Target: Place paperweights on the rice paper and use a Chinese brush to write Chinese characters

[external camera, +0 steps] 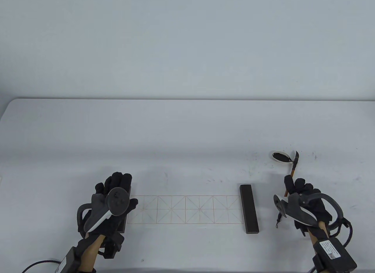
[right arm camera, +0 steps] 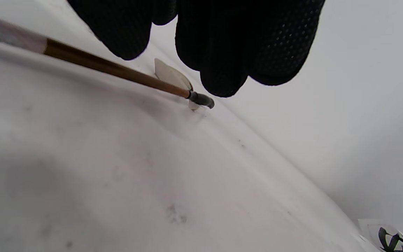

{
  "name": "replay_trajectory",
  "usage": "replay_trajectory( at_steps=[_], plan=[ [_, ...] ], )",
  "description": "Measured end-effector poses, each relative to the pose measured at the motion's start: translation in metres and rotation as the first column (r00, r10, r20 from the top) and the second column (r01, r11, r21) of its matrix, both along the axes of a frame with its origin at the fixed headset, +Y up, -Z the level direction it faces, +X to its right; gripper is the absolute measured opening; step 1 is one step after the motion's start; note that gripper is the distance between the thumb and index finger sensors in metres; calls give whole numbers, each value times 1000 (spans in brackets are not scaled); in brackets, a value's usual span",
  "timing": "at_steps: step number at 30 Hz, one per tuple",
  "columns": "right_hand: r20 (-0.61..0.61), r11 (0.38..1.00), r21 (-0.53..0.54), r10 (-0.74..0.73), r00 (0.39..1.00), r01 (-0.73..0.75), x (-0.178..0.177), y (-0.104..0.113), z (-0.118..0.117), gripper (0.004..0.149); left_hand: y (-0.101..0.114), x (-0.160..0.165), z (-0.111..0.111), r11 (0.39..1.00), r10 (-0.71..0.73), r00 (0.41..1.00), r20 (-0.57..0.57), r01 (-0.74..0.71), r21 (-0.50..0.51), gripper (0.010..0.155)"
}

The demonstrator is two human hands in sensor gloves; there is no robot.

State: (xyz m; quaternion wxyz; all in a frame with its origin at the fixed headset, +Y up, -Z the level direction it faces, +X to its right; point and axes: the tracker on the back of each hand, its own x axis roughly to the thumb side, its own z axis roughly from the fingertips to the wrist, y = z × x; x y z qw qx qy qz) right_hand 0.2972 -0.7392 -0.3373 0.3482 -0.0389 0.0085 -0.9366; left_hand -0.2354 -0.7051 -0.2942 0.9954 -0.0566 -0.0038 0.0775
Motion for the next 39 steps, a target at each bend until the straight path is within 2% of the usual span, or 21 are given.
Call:
replay_trajectory(
  at_steps=[9,21,39],
  plan=[
    [6,996,-71,54,999,-54,-6,-16,-17,69,0,-1,0,1000,3,1000,-4,-3,-13,85],
    [-11,986,-130,106,994,-106,-9,-22,-28,61,0,-2,-1,999,4,1000,-12,-4,-31,85],
    [-114,990,-36,132,985,-136,-11,-20,-32,47,-1,-1,-2,999,-2,1000,-11,2,-39,84]
  ],
)
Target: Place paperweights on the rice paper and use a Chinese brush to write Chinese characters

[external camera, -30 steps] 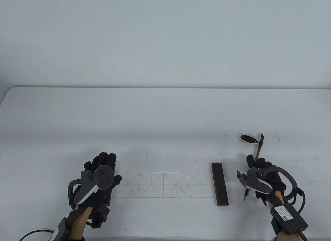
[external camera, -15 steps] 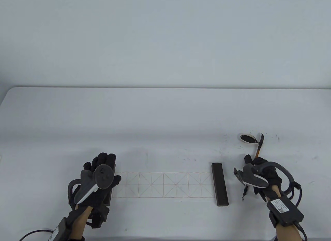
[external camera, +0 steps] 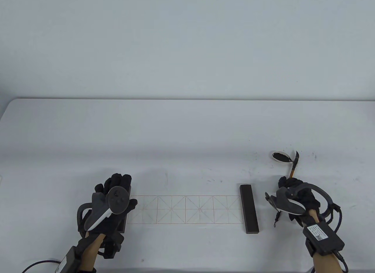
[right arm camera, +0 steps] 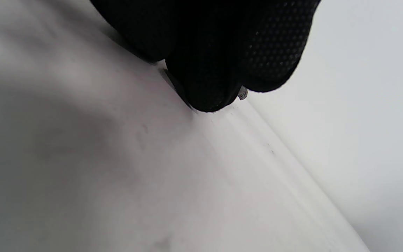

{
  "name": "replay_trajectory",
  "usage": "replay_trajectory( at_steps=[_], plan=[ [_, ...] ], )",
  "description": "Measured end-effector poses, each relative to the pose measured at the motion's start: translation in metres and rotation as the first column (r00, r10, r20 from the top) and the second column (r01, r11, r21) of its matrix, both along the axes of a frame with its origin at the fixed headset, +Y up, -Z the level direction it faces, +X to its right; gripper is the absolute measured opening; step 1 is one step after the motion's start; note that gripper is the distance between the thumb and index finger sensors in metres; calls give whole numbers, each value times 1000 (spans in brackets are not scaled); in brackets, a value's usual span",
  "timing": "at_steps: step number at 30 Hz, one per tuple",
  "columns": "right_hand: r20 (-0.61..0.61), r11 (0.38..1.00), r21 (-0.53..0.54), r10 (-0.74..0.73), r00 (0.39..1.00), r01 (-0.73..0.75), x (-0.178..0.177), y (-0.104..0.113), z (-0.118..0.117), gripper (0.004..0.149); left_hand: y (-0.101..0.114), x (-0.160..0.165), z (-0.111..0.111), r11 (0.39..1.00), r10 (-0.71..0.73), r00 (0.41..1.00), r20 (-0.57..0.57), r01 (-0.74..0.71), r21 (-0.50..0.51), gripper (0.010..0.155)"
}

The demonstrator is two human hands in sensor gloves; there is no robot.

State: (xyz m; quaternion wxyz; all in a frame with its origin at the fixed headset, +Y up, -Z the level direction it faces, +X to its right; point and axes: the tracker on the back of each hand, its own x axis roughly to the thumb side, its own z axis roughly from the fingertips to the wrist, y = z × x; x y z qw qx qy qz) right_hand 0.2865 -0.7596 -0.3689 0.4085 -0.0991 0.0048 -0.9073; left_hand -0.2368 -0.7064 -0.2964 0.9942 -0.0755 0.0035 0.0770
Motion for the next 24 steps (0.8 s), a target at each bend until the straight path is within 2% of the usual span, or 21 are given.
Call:
replay_trajectory(
  at_steps=[10,16,24],
  plan=[
    [-55,999,46,6,998,-4,0,1,0,45,0,0,0,1000,-3,1000,-2,3,-6,84],
    [-96,992,114,64,993,-53,-2,0,1,44,0,0,0,1000,-5,1000,-5,5,-5,84],
    [-83,980,179,105,991,-89,-6,7,3,44,1,-1,0,1000,-6,1000,-2,6,9,84]
  ],
)
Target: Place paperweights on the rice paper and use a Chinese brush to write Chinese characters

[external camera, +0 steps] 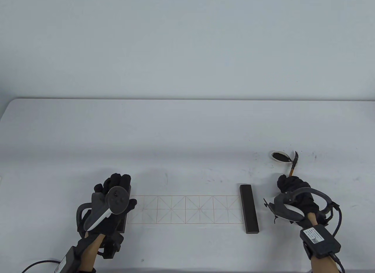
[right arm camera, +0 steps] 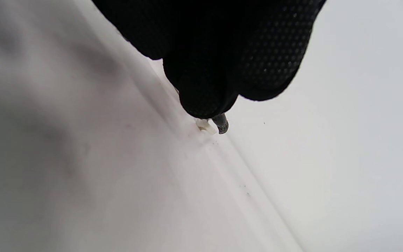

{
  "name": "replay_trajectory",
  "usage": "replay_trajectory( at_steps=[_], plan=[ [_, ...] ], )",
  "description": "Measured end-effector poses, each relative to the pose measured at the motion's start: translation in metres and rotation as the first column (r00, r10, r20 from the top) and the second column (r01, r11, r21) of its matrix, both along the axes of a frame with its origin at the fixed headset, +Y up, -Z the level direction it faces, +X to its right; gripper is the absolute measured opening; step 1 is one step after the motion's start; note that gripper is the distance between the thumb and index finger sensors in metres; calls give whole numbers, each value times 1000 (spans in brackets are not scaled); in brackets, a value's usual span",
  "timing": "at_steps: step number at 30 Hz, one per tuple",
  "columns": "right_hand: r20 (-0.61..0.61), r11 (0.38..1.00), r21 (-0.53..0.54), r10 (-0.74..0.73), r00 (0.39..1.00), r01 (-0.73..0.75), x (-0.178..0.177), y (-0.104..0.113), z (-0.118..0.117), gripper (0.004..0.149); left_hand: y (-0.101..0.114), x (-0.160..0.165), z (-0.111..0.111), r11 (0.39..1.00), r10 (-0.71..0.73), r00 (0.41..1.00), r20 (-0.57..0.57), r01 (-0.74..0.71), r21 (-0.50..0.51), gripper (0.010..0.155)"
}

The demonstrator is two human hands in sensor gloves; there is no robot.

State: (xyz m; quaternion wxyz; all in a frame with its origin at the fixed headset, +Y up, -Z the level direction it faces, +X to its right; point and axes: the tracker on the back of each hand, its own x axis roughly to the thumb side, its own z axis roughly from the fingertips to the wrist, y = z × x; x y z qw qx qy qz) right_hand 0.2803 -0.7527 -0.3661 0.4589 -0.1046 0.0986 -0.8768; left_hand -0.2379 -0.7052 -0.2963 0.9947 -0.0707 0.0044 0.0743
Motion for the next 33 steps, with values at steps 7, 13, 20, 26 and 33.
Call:
replay_trajectory(
  at_steps=[7,13,20,26,33],
  plan=[
    [25,991,115,-72,997,69,-4,41,5,45,1,0,1,1000,-1,1000,4,1,15,84],
    [33,955,223,-207,978,195,-6,86,11,45,1,0,1,1000,-1,1000,7,0,29,85],
    [17,808,331,-522,853,488,-9,131,31,45,1,0,2,999,-3,1000,12,3,37,85],
    [-16,649,352,-717,697,675,-6,152,29,45,0,0,2,999,0,1000,9,-1,40,85],
    [-54,436,359,-873,485,825,11,157,20,47,0,-1,2,999,1,1000,9,-1,37,85]
  ],
)
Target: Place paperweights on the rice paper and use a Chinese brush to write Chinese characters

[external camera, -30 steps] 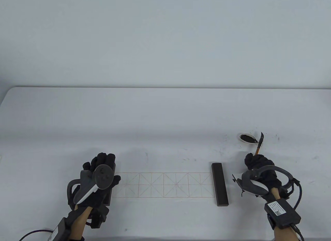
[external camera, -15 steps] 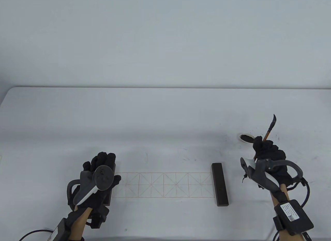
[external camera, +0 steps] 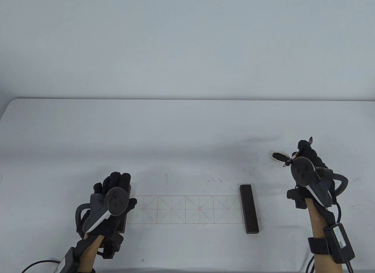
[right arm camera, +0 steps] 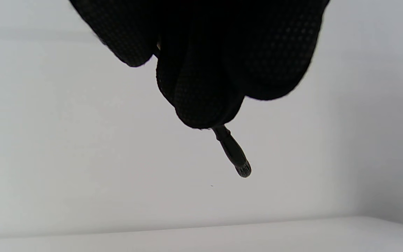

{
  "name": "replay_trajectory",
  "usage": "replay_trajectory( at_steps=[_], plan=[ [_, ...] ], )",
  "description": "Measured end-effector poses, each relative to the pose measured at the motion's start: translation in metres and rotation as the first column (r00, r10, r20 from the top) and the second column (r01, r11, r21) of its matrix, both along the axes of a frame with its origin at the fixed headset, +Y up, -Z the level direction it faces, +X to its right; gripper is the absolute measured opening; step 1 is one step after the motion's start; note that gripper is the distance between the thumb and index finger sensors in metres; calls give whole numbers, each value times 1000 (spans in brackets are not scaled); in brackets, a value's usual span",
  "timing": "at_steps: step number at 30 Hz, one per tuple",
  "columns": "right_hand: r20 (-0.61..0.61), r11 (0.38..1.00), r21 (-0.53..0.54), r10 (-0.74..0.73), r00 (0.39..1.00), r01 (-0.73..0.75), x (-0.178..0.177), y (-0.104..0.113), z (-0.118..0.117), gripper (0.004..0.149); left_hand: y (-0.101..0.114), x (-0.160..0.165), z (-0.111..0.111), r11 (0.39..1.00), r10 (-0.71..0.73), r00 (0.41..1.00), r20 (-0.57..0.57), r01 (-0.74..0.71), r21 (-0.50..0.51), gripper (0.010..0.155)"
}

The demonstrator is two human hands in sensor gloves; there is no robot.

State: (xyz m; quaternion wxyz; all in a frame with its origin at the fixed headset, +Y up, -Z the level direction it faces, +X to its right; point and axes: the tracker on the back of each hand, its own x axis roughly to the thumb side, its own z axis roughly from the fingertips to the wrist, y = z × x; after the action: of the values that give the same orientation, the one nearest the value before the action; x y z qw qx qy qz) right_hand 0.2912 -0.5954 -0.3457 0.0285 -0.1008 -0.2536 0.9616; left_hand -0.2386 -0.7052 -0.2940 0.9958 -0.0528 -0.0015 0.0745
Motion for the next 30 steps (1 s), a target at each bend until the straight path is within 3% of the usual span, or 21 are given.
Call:
replay_trajectory(
  at_steps=[6,10,15,22,30],
  plan=[
    [16,959,48,-281,959,280,26,-7,-9,47,0,0,0,1000,1,1000,-1,-1,0,85],
    [48,874,123,-477,877,469,48,-24,-15,45,1,0,1,1000,4,1000,-6,-4,-5,85],
    [111,779,206,-620,777,592,66,-52,-20,44,2,0,0,1000,3,1000,-5,-3,-9,84],
    [174,692,271,-719,673,669,78,-83,-23,43,1,-1,-1,1000,4,1000,-7,-4,-19,84],
    [191,686,239,-727,659,687,84,-98,-25,45,1,0,-1,1000,-3,1000,-2,3,-19,85]
  ],
)
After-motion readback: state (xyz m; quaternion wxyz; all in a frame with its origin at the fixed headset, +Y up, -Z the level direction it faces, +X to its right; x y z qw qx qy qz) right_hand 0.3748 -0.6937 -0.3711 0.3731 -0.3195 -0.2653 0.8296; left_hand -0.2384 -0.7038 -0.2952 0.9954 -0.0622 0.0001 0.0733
